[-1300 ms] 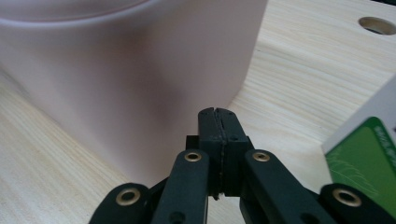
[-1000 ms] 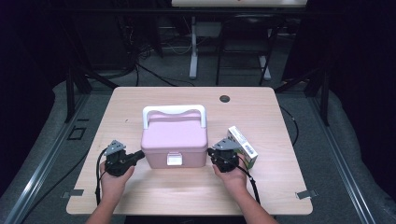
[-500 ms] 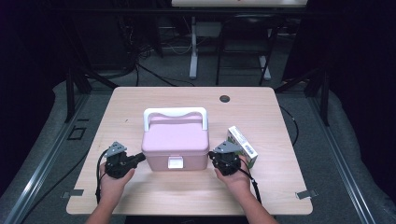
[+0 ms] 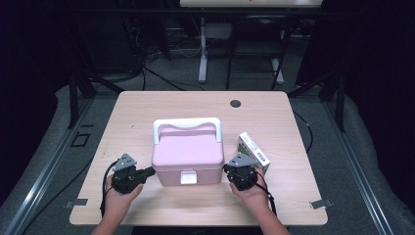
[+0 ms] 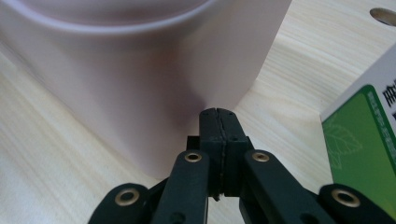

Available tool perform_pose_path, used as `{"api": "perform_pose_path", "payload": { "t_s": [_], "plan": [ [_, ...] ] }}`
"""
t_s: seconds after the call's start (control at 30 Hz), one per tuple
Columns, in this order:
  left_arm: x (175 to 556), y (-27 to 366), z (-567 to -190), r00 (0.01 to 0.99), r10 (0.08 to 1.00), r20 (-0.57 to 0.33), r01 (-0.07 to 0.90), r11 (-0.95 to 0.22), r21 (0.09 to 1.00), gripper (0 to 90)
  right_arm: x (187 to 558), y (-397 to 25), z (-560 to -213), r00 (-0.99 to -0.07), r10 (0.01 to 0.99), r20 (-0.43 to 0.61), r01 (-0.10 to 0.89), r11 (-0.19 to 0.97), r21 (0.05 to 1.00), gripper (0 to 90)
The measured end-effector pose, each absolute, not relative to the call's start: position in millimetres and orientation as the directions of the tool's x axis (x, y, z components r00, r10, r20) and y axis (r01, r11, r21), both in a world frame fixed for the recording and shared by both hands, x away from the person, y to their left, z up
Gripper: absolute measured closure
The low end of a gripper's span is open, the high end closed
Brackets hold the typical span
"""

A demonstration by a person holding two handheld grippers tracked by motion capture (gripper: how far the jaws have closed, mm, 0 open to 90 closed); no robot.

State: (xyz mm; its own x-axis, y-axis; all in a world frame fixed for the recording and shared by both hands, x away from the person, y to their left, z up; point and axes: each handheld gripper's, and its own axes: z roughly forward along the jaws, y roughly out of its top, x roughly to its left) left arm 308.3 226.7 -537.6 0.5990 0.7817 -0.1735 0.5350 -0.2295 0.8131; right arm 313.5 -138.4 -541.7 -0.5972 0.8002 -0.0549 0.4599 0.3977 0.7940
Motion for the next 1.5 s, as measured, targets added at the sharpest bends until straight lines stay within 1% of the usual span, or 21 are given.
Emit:
{"api": "perform_pose_path", "payload": {
  "t_s": [0.13,0.27,0.5,0.53,0.8,1.13,1.2,1.5],
  "plan": [
    [304.5,223.4,-537.1,0.607,0.774,-0.18,0.54,-0.236,0.808,90.0,306.4,-143.3,-538.7,-0.615,0.785,-0.076,0.458,0.434,0.776,90.0],
    [300.6,223.3,-536.7,0.613,0.767,-0.19,0.546,-0.238,0.803,90.0,302.8,-145.9,-537.7,-0.627,0.777,-0.065,0.464,0.438,0.77,90.0],
    [288.4,222.1,-535.6,0.623,0.76,-0.184,0.545,-0.253,0.799,90.0,292.1,-147.2,-535.4,-0.639,0.766,-0.073,0.464,0.46,0.757,90.0],
    [286.9,222.5,-535.1,0.631,0.756,-0.173,0.539,-0.268,0.798,90.0,287.1,-147.4,-534.7,-0.642,0.763,-0.08,0.463,0.468,0.753,90.0],
    [270.3,222.0,-534.2,0.638,0.75,-0.175,0.543,-0.276,0.793,90.0,269.7,-147.6,-534.3,-0.64,0.765,-0.073,0.471,0.465,0.749,90.0],
    [261.2,221.7,-533.2,0.655,0.736,-0.169,0.538,-0.297,0.789,90.0,251.9,-150.4,-532.8,-0.652,0.755,-0.067,0.476,0.476,0.74,90.0],
    [258.1,221.3,-533.4,0.659,0.731,-0.18,0.541,-0.294,0.788,90.0,247.6,-151.1,-532.5,-0.658,0.749,-0.076,0.469,0.486,0.737,90.0],
    [255.2,220.3,-534.1,0.666,0.719,-0.199,0.545,-0.288,0.787,90.0,242.0,-156.5,-532.5,-0.662,0.748,-0.052,0.48,0.475,0.738,90.0]
  ]
}}
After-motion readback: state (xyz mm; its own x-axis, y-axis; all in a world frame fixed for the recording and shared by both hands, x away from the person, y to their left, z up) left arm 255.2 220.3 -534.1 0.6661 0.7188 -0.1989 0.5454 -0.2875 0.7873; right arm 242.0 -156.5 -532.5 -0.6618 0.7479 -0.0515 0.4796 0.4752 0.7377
